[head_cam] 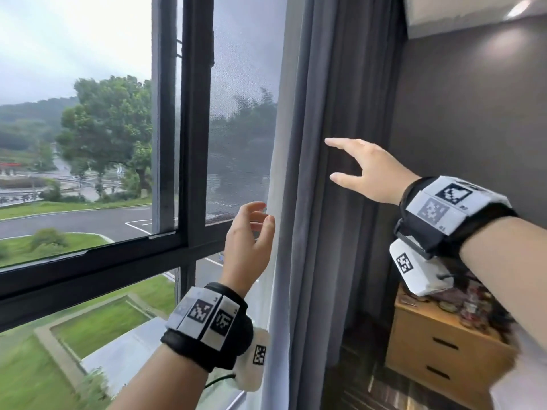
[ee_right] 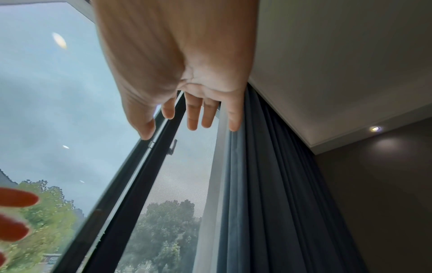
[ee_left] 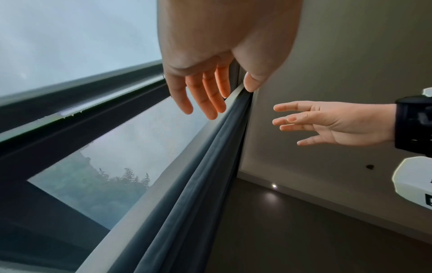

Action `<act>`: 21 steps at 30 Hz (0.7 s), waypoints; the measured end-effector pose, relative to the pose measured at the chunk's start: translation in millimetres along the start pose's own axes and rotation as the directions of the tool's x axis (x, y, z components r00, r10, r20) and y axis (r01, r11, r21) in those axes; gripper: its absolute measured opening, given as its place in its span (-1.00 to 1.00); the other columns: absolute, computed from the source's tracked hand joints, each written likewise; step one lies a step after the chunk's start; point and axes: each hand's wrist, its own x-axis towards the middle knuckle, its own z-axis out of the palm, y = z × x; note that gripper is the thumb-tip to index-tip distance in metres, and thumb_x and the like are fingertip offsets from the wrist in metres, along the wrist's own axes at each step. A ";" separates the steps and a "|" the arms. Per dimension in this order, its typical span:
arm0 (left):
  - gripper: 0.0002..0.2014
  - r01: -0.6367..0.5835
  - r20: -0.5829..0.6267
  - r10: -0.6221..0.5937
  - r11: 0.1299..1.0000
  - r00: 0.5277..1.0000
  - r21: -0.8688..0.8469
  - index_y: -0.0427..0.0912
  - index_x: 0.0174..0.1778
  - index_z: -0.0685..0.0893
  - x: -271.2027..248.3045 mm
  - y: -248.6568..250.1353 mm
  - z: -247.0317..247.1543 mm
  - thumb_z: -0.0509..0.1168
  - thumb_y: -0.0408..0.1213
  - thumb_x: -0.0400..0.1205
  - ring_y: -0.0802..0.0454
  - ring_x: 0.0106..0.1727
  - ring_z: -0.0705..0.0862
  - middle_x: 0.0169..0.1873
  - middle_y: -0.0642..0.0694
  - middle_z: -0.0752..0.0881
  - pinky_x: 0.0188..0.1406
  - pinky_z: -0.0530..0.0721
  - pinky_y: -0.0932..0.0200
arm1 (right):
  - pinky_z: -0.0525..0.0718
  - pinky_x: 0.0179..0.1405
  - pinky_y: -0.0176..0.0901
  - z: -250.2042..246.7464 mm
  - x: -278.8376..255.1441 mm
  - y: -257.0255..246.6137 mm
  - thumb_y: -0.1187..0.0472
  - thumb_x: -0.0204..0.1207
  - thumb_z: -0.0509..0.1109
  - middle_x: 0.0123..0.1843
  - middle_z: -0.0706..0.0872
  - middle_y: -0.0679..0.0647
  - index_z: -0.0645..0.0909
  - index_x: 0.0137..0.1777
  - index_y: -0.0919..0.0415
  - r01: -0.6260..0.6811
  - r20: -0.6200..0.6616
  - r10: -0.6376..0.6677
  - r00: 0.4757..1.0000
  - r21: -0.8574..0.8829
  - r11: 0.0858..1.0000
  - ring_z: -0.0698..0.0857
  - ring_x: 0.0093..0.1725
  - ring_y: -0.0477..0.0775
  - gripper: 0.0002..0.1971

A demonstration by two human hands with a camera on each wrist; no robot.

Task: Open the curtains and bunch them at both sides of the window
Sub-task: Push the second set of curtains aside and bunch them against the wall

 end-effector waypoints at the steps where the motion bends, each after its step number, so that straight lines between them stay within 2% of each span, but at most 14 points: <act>1: -0.77 -0.015 0.029 0.015 1.000 0.999 0.011 -0.14 0.19 0.56 13.5 -10.1 6.3 0.23 -0.27 0.61 0.29 -0.17 0.63 -0.17 0.13 0.64 -0.25 0.53 0.60 | 0.20 0.51 -0.17 9.0 10.1 7.5 0.17 0.56 0.35 0.59 0.40 0.08 0.25 0.61 0.05 -0.004 -0.005 0.004 1.000 0.000 1.000 0.32 0.58 0.12 -0.38; 3: -0.75 -0.050 0.080 0.046 0.998 0.996 0.038 -0.13 0.20 0.54 46.7 -31.6 17.5 0.23 -0.24 0.61 0.29 -0.14 0.62 -0.10 0.04 0.65 -0.24 0.51 0.64 | 0.18 0.51 -0.19 27.2 33.6 23.2 0.16 0.56 0.36 0.61 0.37 0.05 0.23 0.61 0.03 -0.019 -0.010 0.019 1.000 0.008 1.000 0.29 0.60 0.11 -0.36; 6: -0.73 -0.095 0.131 0.083 0.991 0.988 0.090 -0.13 0.23 0.53 105.4 -66.6 31.2 0.22 -0.19 0.62 0.36 -0.13 0.59 -0.03 -0.01 0.64 -0.25 0.46 0.68 | 0.16 0.58 -0.09 54.3 78.3 47.8 0.12 0.56 0.35 0.64 0.30 0.02 0.19 0.62 0.00 -0.030 -0.009 0.030 1.000 0.007 1.000 0.22 0.63 0.11 -0.34; 10: -0.70 -0.124 0.166 0.102 0.984 0.981 0.130 -0.14 0.26 0.51 179.4 -114.7 49.6 0.23 -0.17 0.62 0.36 -0.13 0.58 0.06 -0.06 0.65 -0.21 0.47 0.48 | 0.11 0.65 -0.01 82.7 145.6 76.0 0.10 0.57 0.33 0.70 0.18 0.06 0.13 0.64 -0.03 -0.039 -0.033 0.039 0.999 -0.025 0.999 0.10 0.68 0.09 -0.32; 13: -0.64 -0.121 0.194 0.093 0.983 0.977 0.140 -0.16 0.31 0.48 226.1 -150.2 66.4 0.24 -0.15 0.61 0.12 -0.02 0.60 0.19 -0.15 0.63 0.01 0.46 0.25 | 0.11 0.65 0.14 99.7 192.3 92.8 0.08 0.59 0.29 0.72 0.08 0.04 0.07 0.66 -0.06 -0.035 -0.036 0.032 0.999 -0.079 0.996 0.00 0.71 0.06 -0.31; 18: -0.43 -0.061 0.326 0.008 0.986 0.945 0.153 -0.08 0.49 0.29 276.9 -204.0 95.7 0.22 0.02 0.58 0.06 0.25 0.52 0.42 -0.15 0.46 0.23 0.47 0.09 | 0.10 0.65 0.19 113.8 257.0 113.5 0.12 0.59 0.28 0.73 0.04 0.07 0.02 0.67 -0.02 0.021 0.018 -0.018 1.000 -0.201 0.979 -0.07 0.72 0.10 -0.29; 21: -0.17 0.052 0.365 -0.090 0.992 0.927 0.111 -0.03 0.57 0.13 287.9 -229.5 115.3 0.20 0.23 0.42 0.02 0.41 0.45 0.53 -0.11 0.33 0.42 0.44 -0.07 | 0.07 0.66 0.16 118.6 289.3 127.7 0.14 0.59 0.29 0.74 0.01 0.06 0.00 0.67 -0.04 0.073 0.080 -0.051 0.996 -0.304 0.950 -0.08 0.72 0.09 -0.28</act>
